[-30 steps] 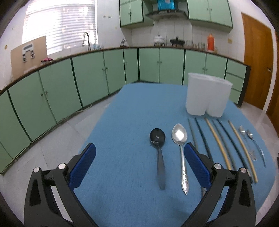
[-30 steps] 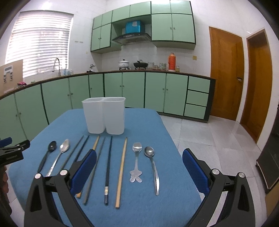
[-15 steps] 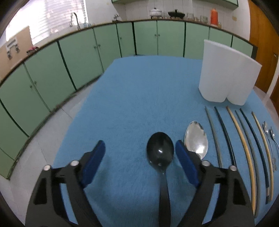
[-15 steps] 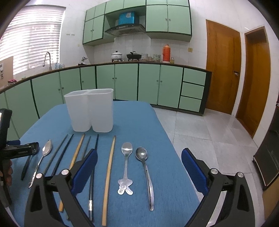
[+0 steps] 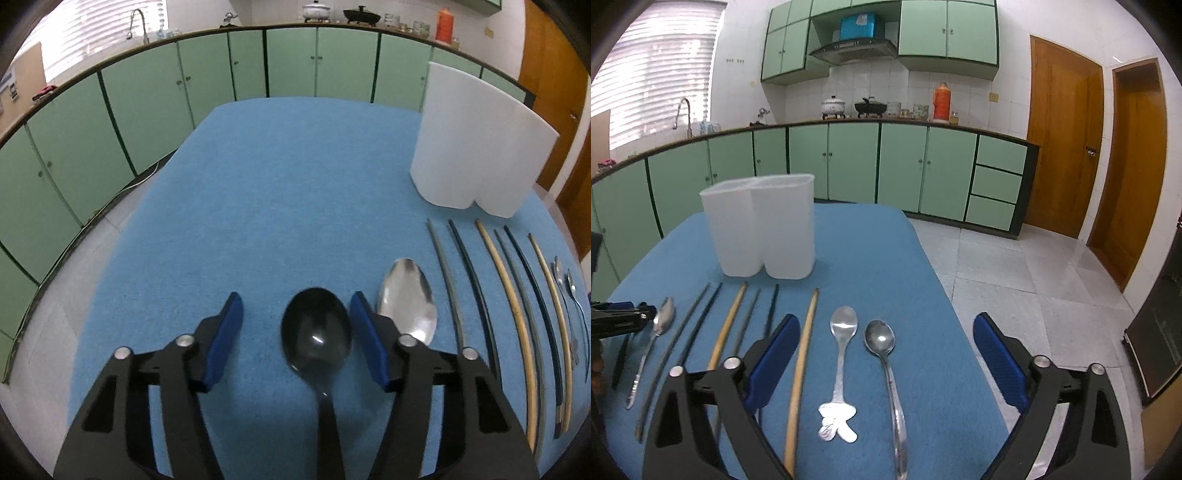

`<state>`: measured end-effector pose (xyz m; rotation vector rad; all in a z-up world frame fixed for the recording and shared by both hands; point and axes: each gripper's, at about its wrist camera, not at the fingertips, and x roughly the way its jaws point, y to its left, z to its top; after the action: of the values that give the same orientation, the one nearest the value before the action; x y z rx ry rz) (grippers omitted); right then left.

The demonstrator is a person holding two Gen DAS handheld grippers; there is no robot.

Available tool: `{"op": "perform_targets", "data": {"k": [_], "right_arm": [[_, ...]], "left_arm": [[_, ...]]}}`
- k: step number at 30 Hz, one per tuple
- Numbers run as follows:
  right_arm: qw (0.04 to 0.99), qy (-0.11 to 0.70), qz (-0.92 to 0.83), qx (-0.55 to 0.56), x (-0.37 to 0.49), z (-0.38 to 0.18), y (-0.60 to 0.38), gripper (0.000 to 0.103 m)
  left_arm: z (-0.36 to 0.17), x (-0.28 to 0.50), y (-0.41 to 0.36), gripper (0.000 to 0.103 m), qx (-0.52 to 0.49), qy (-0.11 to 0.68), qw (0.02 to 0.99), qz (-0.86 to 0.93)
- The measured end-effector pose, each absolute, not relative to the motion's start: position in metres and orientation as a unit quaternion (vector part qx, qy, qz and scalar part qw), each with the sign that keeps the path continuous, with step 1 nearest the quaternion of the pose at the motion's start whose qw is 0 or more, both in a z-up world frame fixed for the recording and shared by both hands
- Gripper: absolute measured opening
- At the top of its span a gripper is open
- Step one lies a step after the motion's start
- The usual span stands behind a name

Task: Organize utensils
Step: 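Reach the left tool to the black spoon while the right tool reaches the metal spoon, then close the left tool on the black spoon while the right tool grasps the metal spoon, then lower the black spoon into the holder with the left tool while the right tool drops the metal spoon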

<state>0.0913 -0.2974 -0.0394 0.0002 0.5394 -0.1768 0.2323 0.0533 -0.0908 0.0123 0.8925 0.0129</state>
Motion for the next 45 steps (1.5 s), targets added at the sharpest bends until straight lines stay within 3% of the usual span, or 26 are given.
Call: {"op": "perform_targets", "data": {"k": [6, 10, 17, 28, 30, 33, 45], "right_arm": [[0.945, 0.316, -0.083, 0.010, 0.120, -0.058, -0.312, 0.069], [0.937, 0.340, -0.077, 0.004, 0.136, -0.068, -0.314, 0.064], [0.921, 0.385, -0.065, -0.007, 0.161, -0.083, -0.316, 0.052], [0.911, 0.409, -0.042, -0.015, 0.175, -0.089, -0.320, 0.050], [0.909, 0.414, -0.032, -0.017, 0.177, -0.089, -0.318, 0.037], [0.906, 0.422, -0.015, -0.010, 0.179, -0.088, -0.317, 0.028], [0.929, 0.369, -0.007, -0.007, 0.140, -0.059, -0.315, 0.028]], "left_arm": [[-0.091, 0.220, 0.050, 0.041, -0.001, 0.424, 0.906, -0.005], [-0.091, 0.219, 0.046, 0.035, -0.001, 0.421, 0.907, -0.008], [-0.090, 0.221, 0.047, 0.034, 0.001, 0.418, 0.908, -0.009], [-0.089, 0.225, 0.048, 0.034, 0.000, 0.422, 0.907, -0.011], [-0.089, 0.225, 0.047, 0.034, 0.001, 0.422, 0.907, -0.011], [-0.088, 0.226, 0.047, 0.034, 0.000, 0.422, 0.907, -0.012], [-0.074, 0.207, 0.051, 0.034, -0.023, 0.383, 0.923, -0.039]]}}
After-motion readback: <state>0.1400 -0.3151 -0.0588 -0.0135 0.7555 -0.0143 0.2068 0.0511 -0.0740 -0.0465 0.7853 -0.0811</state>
